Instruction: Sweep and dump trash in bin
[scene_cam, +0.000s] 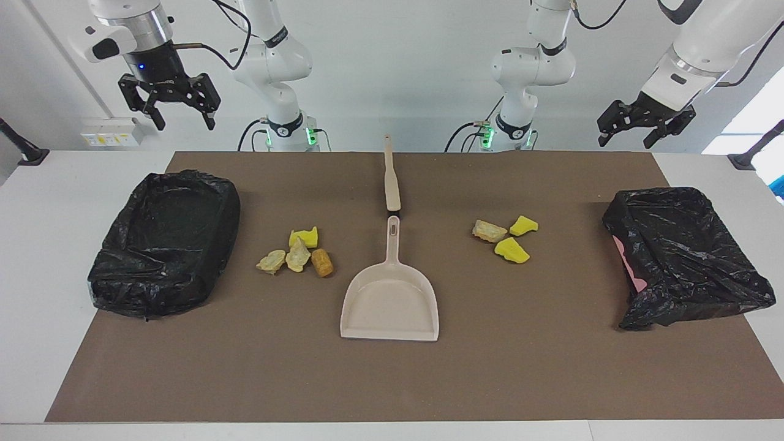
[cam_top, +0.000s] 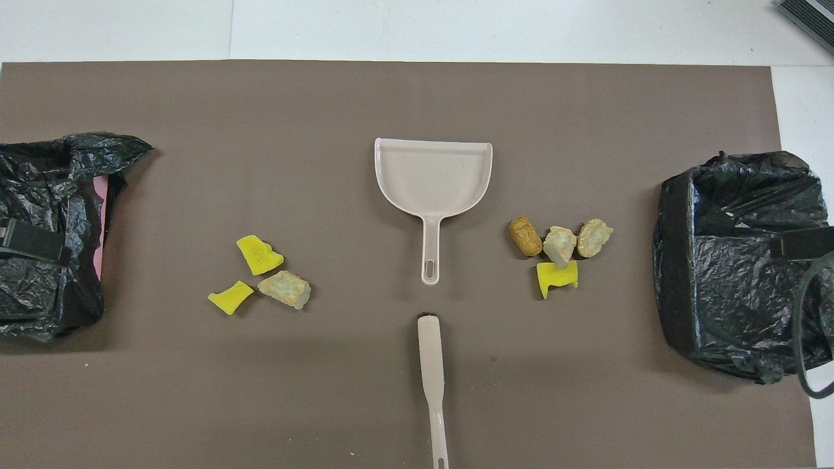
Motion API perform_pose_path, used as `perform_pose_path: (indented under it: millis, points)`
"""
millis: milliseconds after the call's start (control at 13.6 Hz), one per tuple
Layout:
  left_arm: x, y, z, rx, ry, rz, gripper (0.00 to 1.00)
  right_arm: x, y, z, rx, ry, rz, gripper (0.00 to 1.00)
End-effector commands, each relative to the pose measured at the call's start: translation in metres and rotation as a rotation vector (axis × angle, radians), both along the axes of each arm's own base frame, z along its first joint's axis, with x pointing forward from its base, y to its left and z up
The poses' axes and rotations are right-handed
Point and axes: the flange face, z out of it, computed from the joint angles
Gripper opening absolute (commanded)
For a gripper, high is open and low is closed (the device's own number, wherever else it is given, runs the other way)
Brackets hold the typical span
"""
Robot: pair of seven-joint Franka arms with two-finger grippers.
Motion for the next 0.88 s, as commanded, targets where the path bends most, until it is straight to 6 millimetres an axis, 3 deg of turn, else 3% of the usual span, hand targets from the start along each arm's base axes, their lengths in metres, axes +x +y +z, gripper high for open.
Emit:
perform_pose_path:
  millis: [0,442,811]
  points:
    - [-0.016,-0.005,-0.003,-0.022,0.012,-0.010,1.00,-0.007,0.000,0.000,0.001,0.002,-0.015,1.00]
    - [-0.025,-0.019,-0.022,-0.096,-0.001,-0.018,1.00,-0.009,-0.003,0.000,0.003,0.005,-0.018,1.00]
    - [-0.023,-0.057,-0.057,-0.194,-0.080,-0.041,1.00,-0.010,-0.003,0.000,0.004,0.011,-0.017,1.00]
